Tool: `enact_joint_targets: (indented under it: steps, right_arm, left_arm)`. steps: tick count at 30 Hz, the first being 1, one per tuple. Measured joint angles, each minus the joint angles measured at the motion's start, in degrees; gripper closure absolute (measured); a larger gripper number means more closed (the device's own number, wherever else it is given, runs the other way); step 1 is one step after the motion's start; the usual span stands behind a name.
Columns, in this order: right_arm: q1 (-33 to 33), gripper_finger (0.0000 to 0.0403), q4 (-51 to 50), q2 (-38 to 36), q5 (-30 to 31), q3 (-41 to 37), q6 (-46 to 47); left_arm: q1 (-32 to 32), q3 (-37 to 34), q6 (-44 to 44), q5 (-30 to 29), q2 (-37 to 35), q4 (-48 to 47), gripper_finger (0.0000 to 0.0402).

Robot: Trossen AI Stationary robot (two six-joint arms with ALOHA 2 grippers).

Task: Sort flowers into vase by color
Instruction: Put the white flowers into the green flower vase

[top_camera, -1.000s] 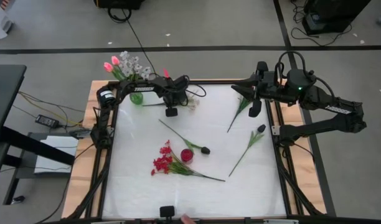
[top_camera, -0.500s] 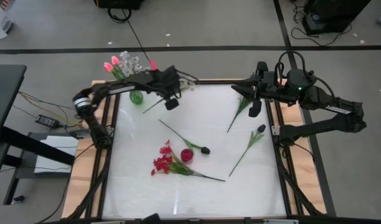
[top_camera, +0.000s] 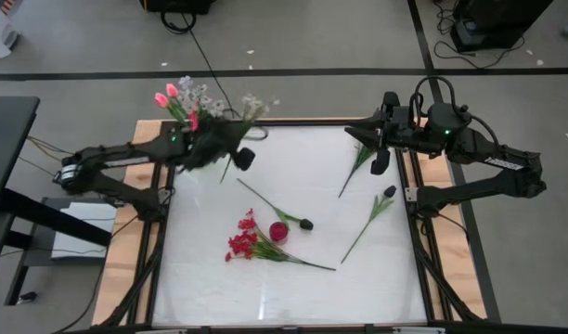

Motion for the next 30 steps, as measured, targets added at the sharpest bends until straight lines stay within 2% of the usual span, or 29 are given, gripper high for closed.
enact_joint_targets:
  steps: [9, 12, 13, 15, 19, 23, 30]
  right_arm:
    - [0.00, 0.0321, 0.00, 0.00, 0.00, 0.00, 0.00]
    - [0.00, 0.0321, 0.01, 0.00, 0.00, 0.00, 0.00]
    - [0.00, 0.0321, 0.02, 0.00, 0.00, 0.00, 0.00]
    - [0.00, 0.0321, 0.00, 0.00, 0.00, 0.00, 0.00]
    - [0.00, 0.0321, 0.01, 0.00, 0.00, 0.00, 0.01]
    - [0.00, 0.0321, 0.02, 0.00, 0.00, 0.00, 0.01]
    - [0.00, 0.0321, 0.00, 0.00, 0.00, 0.00, 0.00]
  left_arm:
    - [-17.06, -12.99, -25.22, -35.72, -11.73, 0.53, 0.0401]
    - [-22.07, -15.96, -26.68, -47.89, -14.20, 0.47, 0.0401]
    - [-23.39, -16.70, -26.39, -50.10, -14.78, 0.15, 0.0401]
    - [-24.22, -17.37, -26.02, -50.40, -15.85, -2.95, 0.0401]
    - [-24.07, -17.34, -31.25, -50.71, -16.12, -6.27, 0.0401]
    - [-24.14, -17.33, -31.15, -50.64, -16.09, -6.69, 0.0401]
    - [-23.99, -15.22, -29.82, -50.58, -16.07, -13.41, 0.0401]
